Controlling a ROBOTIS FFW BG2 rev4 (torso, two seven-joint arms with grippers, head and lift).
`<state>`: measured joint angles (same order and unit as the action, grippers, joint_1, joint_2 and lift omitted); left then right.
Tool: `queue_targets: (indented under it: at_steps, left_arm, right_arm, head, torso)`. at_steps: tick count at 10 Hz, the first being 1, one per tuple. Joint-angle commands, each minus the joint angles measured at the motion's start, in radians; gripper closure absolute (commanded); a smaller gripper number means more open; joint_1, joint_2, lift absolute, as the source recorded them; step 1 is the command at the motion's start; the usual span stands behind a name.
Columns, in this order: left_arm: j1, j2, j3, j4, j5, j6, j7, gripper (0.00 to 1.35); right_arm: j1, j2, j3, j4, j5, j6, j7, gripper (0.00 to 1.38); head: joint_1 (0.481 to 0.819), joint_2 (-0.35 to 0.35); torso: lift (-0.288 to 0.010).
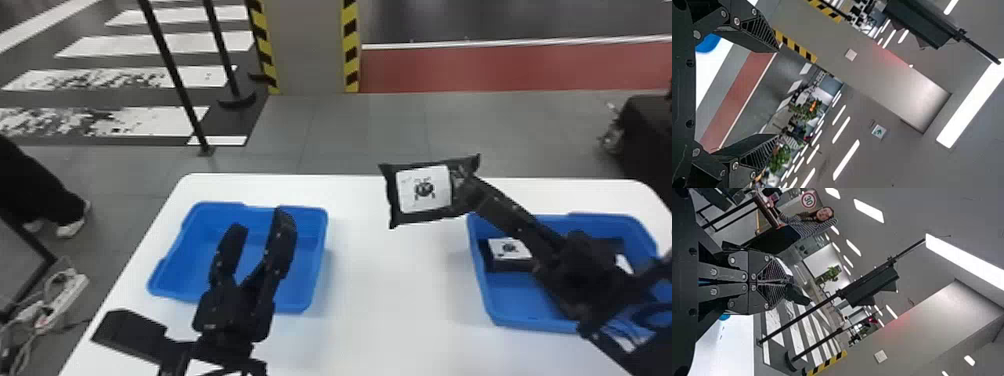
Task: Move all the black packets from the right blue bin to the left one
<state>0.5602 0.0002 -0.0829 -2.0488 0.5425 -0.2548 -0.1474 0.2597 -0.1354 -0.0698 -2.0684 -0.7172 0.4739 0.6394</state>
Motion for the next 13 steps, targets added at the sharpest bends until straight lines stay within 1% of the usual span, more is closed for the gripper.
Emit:
queue_targets:
  at_steps: [1,2,3,4,5,6,9,10,11,12,13]
  left_arm:
    - [-0.025,0.014,-0.043,-0.039,0.140,0.105,-0.021,0.27]
    - [-0.033,0.024,-0.070,-0.046,0.225,0.125,-0.037,0.27]
    - [-0.042,0.027,-0.072,-0.061,0.263,0.198,-0.066,0.27]
    - [-0.052,0.027,-0.074,-0.061,0.284,0.228,-0.087,0.27]
    - [-0.060,0.026,-0.080,-0.061,0.304,0.238,-0.095,0.27]
    - [-0.064,0.026,-0.086,-0.061,0.323,0.240,-0.101,0.27]
    - [-0.074,0.026,-0.086,-0.061,0.347,0.269,-0.133,0.27]
    - [-0.079,0.026,-0.083,-0.061,0.344,0.314,-0.139,0.45]
    - [-0.077,0.029,-0.086,-0.063,0.338,0.314,-0.138,1.09]
    - [-0.074,0.026,-0.078,-0.063,0.335,0.319,-0.138,1.19]
    - [-0.069,0.026,-0.078,-0.063,0.330,0.299,-0.132,1.22]
  right_arm:
    - [-0.093,-0.001,0.021,0.096,-0.005,0.000,0.066,1.16]
    - [-0.137,-0.006,0.038,0.131,-0.010,0.002,0.092,1.16]
    - [-0.169,-0.007,0.058,0.153,-0.011,0.015,0.123,1.16]
    - [-0.191,-0.007,0.088,0.165,-0.025,0.032,0.137,1.16]
    - [-0.213,-0.007,0.128,0.197,-0.059,0.037,0.154,1.16]
    - [-0.225,-0.006,0.162,0.234,-0.087,0.037,0.161,1.16]
    - [-0.235,-0.004,0.206,0.271,-0.094,0.049,0.160,1.16]
    - [-0.243,-0.004,0.214,0.280,-0.099,0.049,0.161,1.16]
    - [-0.247,-0.004,0.217,0.283,-0.094,0.046,0.160,1.16]
    - [-0.250,-0.004,0.217,0.285,-0.096,0.041,0.160,1.16]
    - [-0.252,-0.004,0.217,0.288,-0.096,0.034,0.160,1.16]
  head:
    - [0.695,0.125]
    - [0.695,0.107]
    - [0.695,0.096]
    - [0.695,0.081]
    - [0.695,0.075]
    - [0.695,0.086]
    - [0.695,0.123]
    - [0.695,0.126]
    - [0.695,0.125]
    - [0.695,0.120]
    - [0.695,0.120]
  torso:
    - [-0.110]
    - [-0.110]
    - [-0.110]
    - [-0.110]
    - [-0.110]
    - [-0.110]
    - [-0.110]
    - [-0.110]
    - [-0.110]
    - [-0.110]
    - [-0.110]
